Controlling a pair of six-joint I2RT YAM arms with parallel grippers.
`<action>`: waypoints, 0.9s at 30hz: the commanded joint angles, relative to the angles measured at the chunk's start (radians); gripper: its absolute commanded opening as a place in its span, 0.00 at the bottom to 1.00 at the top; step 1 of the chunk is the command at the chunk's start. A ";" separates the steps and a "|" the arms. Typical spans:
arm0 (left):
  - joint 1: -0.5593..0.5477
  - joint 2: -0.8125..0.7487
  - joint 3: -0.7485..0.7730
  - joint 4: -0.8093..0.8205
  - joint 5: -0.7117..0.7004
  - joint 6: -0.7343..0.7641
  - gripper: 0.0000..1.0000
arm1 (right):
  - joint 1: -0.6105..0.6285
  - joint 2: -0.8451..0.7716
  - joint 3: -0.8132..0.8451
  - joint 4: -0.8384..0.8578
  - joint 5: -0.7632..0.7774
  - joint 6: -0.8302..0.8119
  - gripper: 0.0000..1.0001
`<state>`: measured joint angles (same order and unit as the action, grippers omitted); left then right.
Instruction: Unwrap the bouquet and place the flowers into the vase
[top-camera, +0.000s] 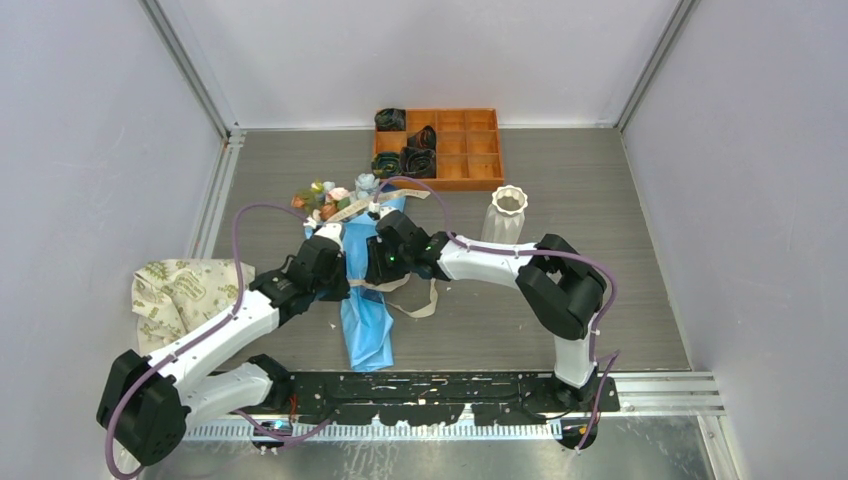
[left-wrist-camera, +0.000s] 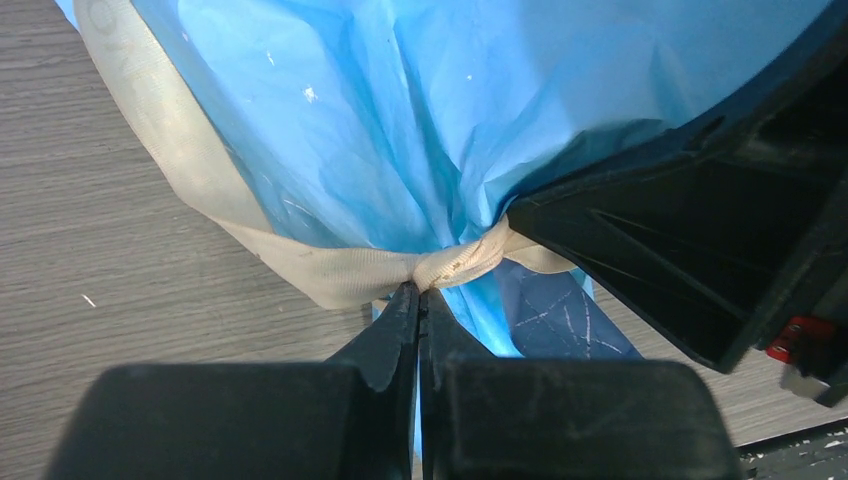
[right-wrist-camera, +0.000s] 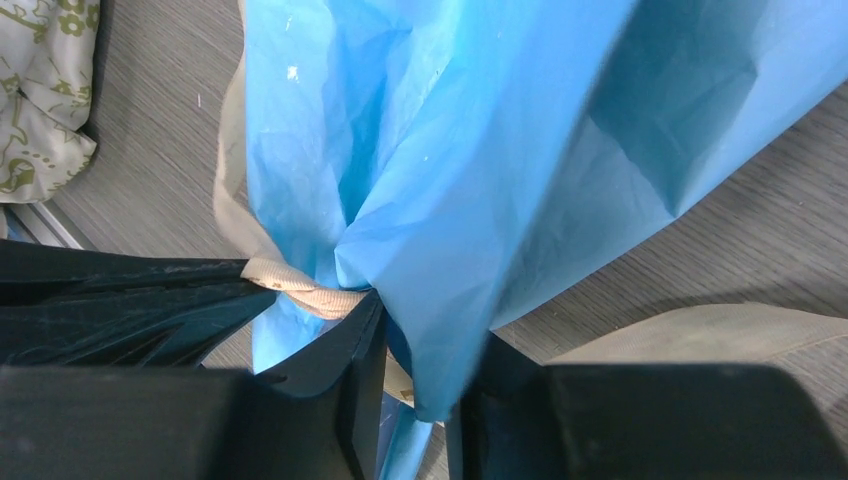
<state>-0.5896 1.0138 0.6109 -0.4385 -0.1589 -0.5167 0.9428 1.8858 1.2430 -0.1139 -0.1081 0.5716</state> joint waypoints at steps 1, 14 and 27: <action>-0.002 0.039 0.015 0.040 -0.018 -0.015 0.00 | 0.010 -0.045 0.044 0.009 -0.019 -0.019 0.32; -0.002 0.124 0.035 0.089 -0.023 -0.010 0.00 | 0.031 -0.101 -0.025 0.003 -0.022 -0.006 0.37; -0.002 0.107 0.056 0.069 -0.018 -0.003 0.00 | 0.036 -0.042 0.048 -0.019 0.045 -0.044 0.37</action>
<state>-0.5896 1.1423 0.6319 -0.4007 -0.1646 -0.5224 0.9733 1.8412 1.2198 -0.1402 -0.1078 0.5648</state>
